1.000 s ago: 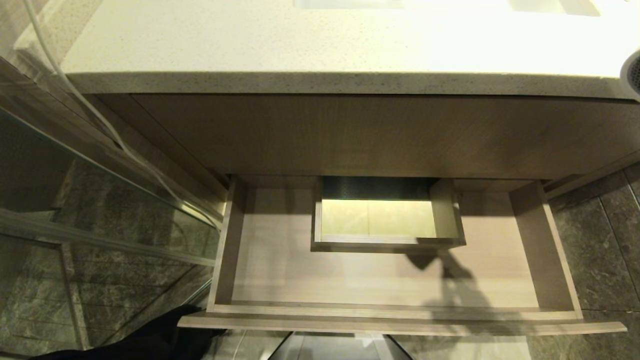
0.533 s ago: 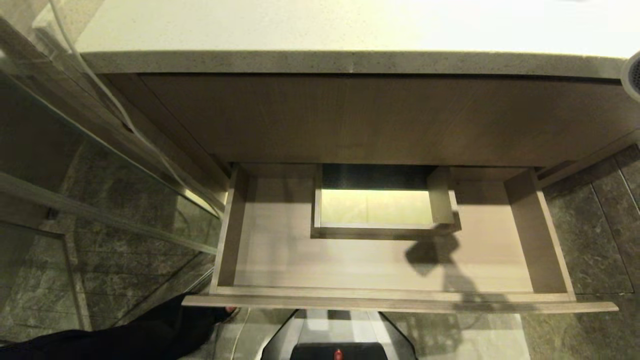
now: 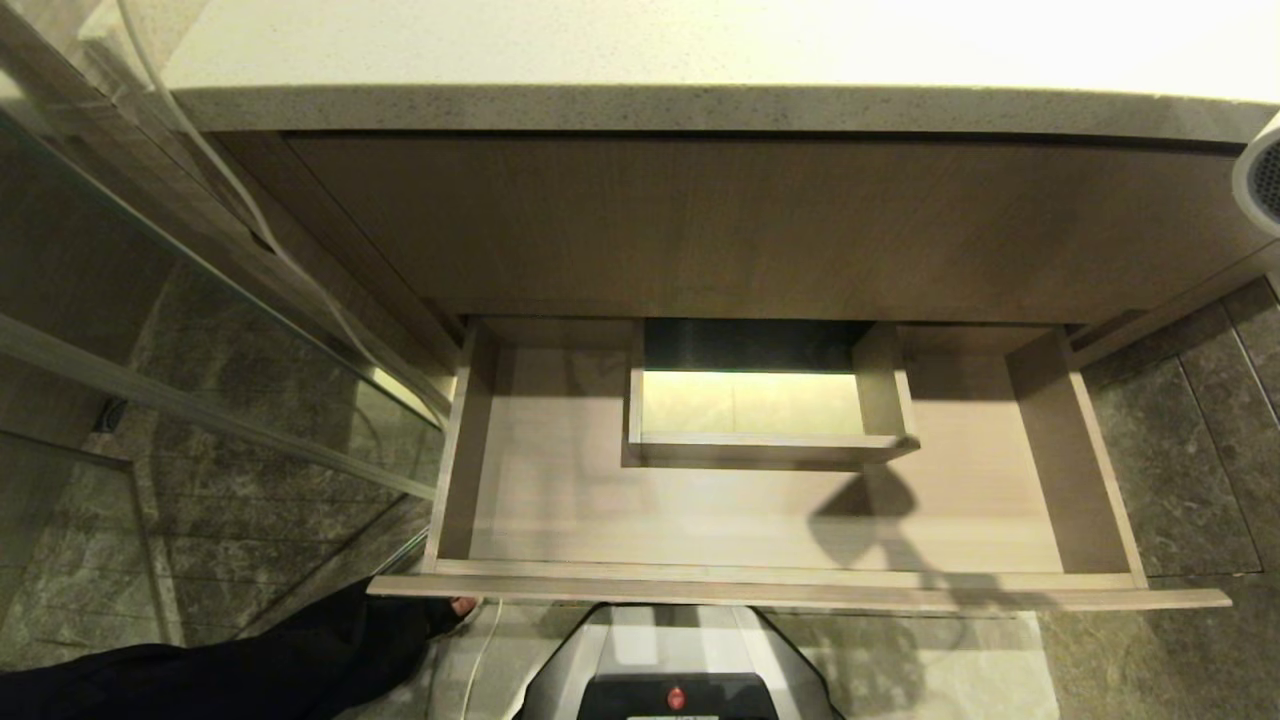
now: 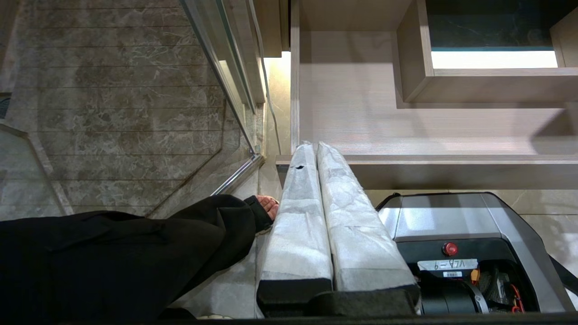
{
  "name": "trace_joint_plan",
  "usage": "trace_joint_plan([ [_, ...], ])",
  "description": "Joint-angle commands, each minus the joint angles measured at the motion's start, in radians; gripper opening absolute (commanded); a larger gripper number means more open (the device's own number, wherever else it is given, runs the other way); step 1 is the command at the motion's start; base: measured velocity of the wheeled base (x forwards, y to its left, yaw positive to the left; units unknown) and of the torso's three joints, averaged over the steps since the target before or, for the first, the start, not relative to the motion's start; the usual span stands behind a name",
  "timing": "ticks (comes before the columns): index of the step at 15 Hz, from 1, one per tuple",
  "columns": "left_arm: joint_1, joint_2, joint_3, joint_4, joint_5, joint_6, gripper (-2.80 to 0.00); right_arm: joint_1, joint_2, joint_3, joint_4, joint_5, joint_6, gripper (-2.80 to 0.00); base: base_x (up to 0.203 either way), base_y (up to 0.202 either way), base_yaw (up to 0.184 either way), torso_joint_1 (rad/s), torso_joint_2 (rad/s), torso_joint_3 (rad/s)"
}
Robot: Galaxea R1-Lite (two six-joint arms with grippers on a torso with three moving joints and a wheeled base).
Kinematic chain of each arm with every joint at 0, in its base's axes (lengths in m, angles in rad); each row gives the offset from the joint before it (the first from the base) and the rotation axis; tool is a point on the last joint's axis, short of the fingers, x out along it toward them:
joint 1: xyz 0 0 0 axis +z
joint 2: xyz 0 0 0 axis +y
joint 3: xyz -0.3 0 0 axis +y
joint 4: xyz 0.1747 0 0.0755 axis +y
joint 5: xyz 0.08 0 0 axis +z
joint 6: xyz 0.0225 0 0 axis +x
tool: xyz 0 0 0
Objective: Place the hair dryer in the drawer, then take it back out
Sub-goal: Place it on the countertop
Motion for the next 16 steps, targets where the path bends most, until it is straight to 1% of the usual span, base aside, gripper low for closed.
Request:
trace_joint_plan([
  [1, 0.001, 0.000, 0.001, 0.000, 0.000, 0.000, -2.80, 0.001, -0.006, 0.006, 0.018, 0.005, -0.002, -2.80, 0.000, 0.000, 0.000, 0.000, 0.00, 0.000],
  [4, 0.000, 0.000, 0.000, 0.000, 0.000, 0.000, -2.80, -0.001, 0.001, 0.012, 0.031, 0.000, -0.008, -2.80, 0.000, 0.000, 0.000, 0.000, 0.00, 0.000],
  [7, 0.000, 0.000, 0.002, 0.000, 0.000, 0.000, -2.80, -0.001, 0.000, 0.018, 0.086, 0.000, -0.007, -2.80, 0.000, 0.000, 0.000, 0.000, 0.00, 0.000],
  [11, 0.000, 0.000, 0.002, 0.000, 0.000, 0.000, -2.80, 0.001, -0.009, 0.021, 0.091, 0.005, -0.013, -2.80, 0.000, 0.000, 0.000, 0.002, 0.00, 0.024],
  [13, 0.000, 0.000, 0.002, 0.000, 0.000, 0.000, -2.80, 0.003, -0.020, 0.027, 0.084, 0.007, -0.019, -2.80, 0.000, 0.000, 0.000, 0.147, 0.06, 0.254],
  [16, 0.000, 0.000, 0.000, 0.000, 0.000, 0.000, -2.80, 0.003, -0.032, 0.028, 0.086, 0.006, -0.022, -2.80, 0.000, 0.000, 0.000, 0.278, 0.09, 0.330],
])
